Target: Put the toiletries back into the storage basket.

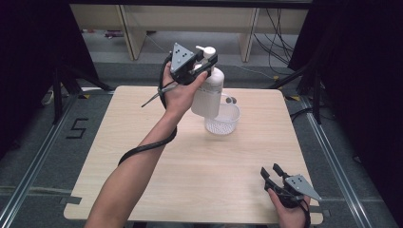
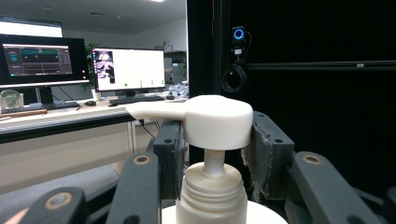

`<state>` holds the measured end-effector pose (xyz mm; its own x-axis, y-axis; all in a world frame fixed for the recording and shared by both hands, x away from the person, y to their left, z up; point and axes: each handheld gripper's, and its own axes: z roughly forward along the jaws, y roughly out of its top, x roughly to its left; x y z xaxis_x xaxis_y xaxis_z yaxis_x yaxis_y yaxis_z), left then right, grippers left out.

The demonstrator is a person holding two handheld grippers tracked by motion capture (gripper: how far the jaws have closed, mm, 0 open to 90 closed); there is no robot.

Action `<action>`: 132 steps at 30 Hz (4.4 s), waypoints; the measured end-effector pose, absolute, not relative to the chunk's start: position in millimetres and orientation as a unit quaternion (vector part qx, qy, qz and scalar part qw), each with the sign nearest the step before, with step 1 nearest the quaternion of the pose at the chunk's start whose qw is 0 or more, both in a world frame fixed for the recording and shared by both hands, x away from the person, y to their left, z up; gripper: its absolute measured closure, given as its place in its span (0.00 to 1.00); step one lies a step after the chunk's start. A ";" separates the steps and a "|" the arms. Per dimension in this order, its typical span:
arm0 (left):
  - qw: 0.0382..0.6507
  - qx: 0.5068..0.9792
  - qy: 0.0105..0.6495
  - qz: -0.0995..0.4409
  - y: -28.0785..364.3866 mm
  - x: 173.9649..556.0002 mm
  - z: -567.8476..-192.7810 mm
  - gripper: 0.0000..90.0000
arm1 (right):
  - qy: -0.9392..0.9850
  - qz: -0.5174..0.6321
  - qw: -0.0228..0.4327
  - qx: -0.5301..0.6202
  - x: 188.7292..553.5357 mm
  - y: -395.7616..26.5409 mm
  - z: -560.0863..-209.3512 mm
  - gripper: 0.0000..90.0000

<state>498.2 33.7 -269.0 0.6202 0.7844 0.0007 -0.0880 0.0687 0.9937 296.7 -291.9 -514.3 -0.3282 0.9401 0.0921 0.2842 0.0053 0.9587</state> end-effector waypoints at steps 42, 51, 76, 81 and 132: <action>0.664 0.610 0.292 0.318 2.1 520.1 -270.9 0.66 | 0.627 0.513 0.318 0.492 295.4 -292.3 -513.8 0.53; 0.660 0.614 0.295 0.317 -3.6 524.0 -273.8 0.66 | 0.626 0.514 0.317 0.493 295.1 -292.1 -513.9 0.53; 0.657 0.621 0.299 0.307 -18.6 531.6 -282.6 0.66 | 0.626 0.515 0.314 0.494 294.6 -292.4 -513.7 0.53; 0.656 0.622 0.299 0.305 -21.4 532.5 -283.6 0.66 | 0.627 0.512 0.313 0.497 294.1 -292.5 -513.4 0.53; 0.644 0.634 0.305 0.299 -30.9 539.6 -297.8 0.66 | 0.632 0.509 0.336 0.479 296.1 -294.7 -514.2 0.53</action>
